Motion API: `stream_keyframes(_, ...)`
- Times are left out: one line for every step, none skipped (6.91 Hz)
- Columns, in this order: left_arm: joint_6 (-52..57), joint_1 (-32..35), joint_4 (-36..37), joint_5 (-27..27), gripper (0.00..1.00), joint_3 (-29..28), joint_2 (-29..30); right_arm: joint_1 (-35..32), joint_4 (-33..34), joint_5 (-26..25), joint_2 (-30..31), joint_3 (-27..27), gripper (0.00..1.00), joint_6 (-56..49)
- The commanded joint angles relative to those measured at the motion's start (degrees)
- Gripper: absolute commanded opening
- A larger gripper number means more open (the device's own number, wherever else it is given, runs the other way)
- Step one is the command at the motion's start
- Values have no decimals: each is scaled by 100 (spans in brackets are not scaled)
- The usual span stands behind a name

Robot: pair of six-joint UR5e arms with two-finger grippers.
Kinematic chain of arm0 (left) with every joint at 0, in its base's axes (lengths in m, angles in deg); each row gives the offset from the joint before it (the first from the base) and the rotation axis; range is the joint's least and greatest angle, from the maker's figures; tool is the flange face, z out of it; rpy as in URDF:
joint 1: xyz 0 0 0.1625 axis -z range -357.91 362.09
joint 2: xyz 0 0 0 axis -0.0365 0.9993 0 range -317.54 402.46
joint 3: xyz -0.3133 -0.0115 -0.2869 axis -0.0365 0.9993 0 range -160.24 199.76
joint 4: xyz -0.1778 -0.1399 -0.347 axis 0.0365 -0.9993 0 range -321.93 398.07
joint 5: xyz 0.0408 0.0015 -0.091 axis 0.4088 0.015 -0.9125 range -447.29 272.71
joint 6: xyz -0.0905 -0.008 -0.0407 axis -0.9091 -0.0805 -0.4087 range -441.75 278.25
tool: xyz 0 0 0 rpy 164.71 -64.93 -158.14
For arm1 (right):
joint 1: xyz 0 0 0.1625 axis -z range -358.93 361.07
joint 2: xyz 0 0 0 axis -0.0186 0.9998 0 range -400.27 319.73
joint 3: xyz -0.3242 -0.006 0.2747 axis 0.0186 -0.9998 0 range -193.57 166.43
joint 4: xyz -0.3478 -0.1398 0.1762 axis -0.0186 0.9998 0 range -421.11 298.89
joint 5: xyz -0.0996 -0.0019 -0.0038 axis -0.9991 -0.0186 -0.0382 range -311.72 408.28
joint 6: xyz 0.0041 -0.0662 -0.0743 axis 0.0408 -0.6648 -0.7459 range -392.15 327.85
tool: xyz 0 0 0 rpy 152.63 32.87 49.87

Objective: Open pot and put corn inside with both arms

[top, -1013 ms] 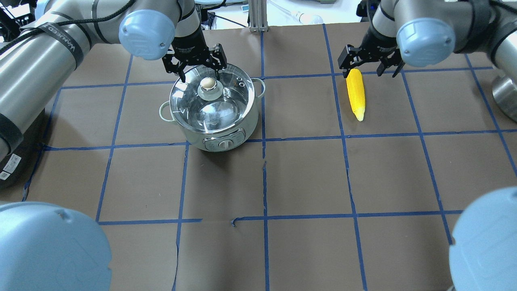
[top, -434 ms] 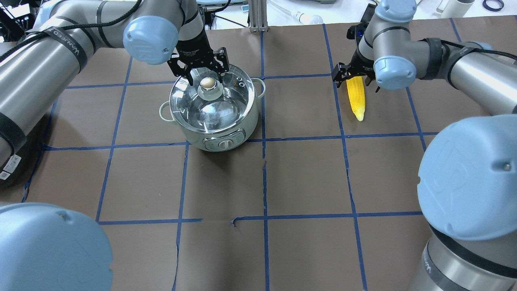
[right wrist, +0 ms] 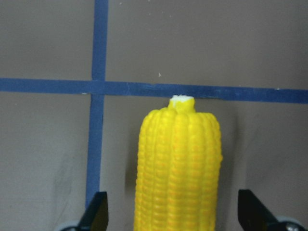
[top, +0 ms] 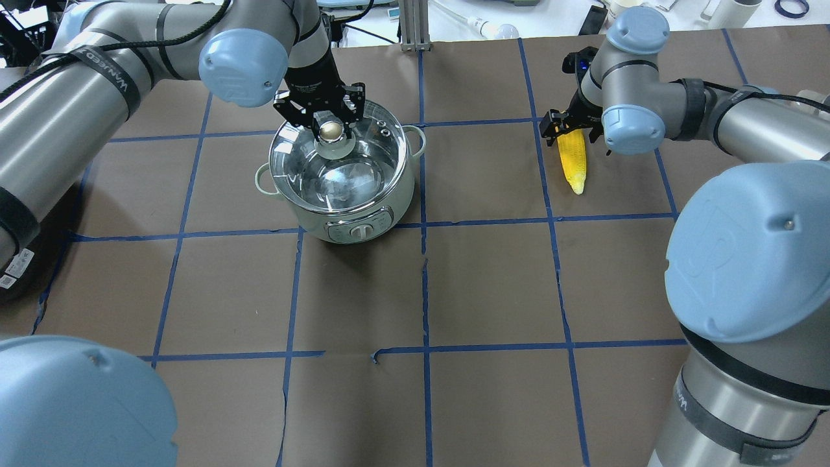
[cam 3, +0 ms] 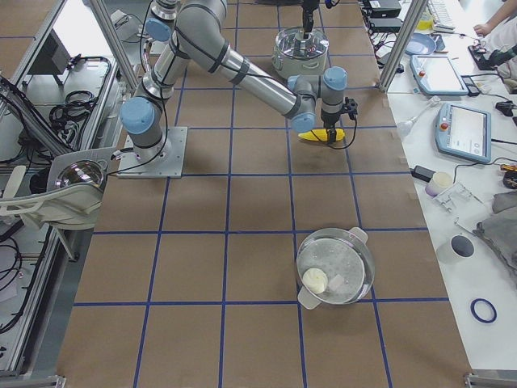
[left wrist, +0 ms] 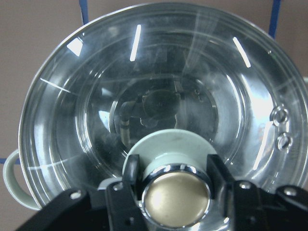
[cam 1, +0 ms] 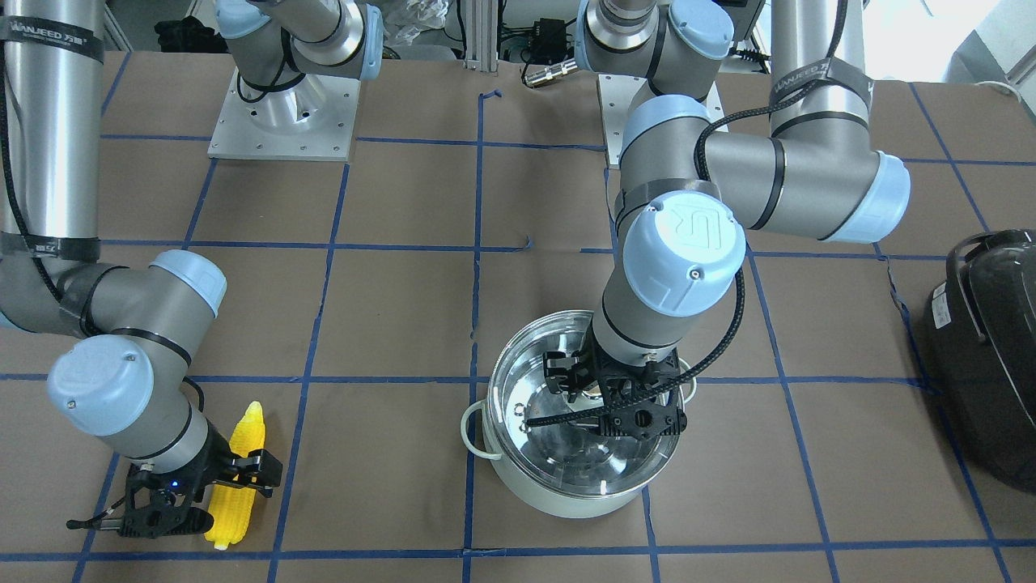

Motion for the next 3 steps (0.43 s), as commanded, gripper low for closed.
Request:
stream_keyframes(79, -51, -57, 56, 0, -281, -227, 5, -14, -19, 12, 11, 44, 66)
stream_keyframes(479, -243, -102, 230, 0, -301, -324, 5, -32, -28, 38, -6, 29, 84)
stream_keyframes(1319, -985, -119, 232, 0, -188, -377, 5, -110, 7, 177, -59, 28, 293)
